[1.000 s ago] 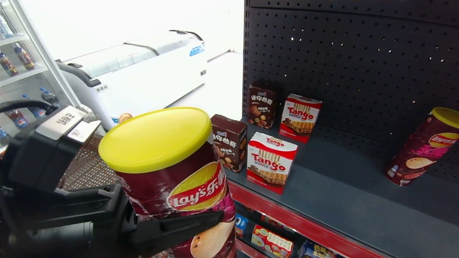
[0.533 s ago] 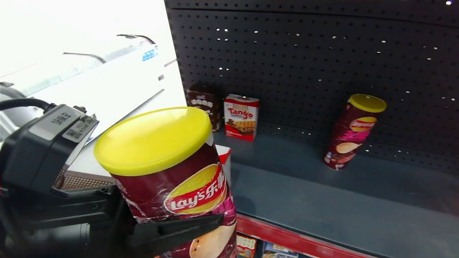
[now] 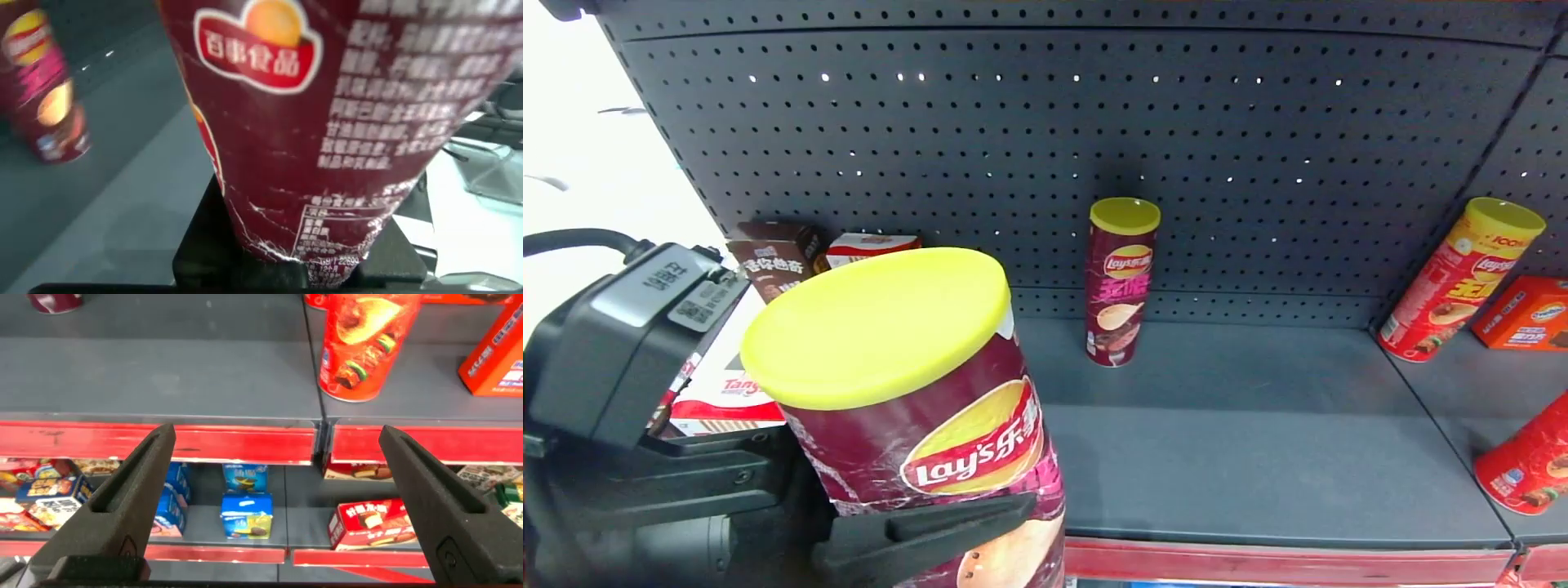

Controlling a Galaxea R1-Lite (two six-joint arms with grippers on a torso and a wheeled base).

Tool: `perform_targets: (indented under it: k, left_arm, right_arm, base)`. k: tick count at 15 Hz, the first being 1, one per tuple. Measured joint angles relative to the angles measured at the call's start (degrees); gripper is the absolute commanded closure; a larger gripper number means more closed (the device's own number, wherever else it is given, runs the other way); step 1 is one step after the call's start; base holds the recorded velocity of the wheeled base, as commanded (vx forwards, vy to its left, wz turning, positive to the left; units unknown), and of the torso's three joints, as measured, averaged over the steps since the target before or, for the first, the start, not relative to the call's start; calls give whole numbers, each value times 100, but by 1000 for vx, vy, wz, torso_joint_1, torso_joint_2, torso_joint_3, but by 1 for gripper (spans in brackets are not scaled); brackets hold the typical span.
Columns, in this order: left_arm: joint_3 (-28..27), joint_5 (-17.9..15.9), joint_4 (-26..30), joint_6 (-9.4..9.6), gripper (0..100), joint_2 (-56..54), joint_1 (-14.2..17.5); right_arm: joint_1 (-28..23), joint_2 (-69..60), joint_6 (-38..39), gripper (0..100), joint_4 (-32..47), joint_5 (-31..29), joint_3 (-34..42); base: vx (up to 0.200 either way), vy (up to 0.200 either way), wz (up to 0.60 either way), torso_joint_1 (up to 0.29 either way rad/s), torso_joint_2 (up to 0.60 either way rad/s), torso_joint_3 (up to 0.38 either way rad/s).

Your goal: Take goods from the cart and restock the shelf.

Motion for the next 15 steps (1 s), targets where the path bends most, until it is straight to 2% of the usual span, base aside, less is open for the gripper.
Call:
perform_targets:
  k: [4,6,15]
  left_arm:
    - [28,-15,2,1,100,0,112]
    - [28,-30,-7,4,100,-5,148]
    - [28,-33,-7,4,100,-17,168]
  right_arm:
    - [0,0,-2,0,-5,2,0]
    - [0,0,5,0,-5,2,0]
    - [0,0,7,0,-5,5,0]
  base:
    - [0,0,0,0,0,0]
    - [0,0,-600,0,7,0]
    - [0,0,0,0,0,0]
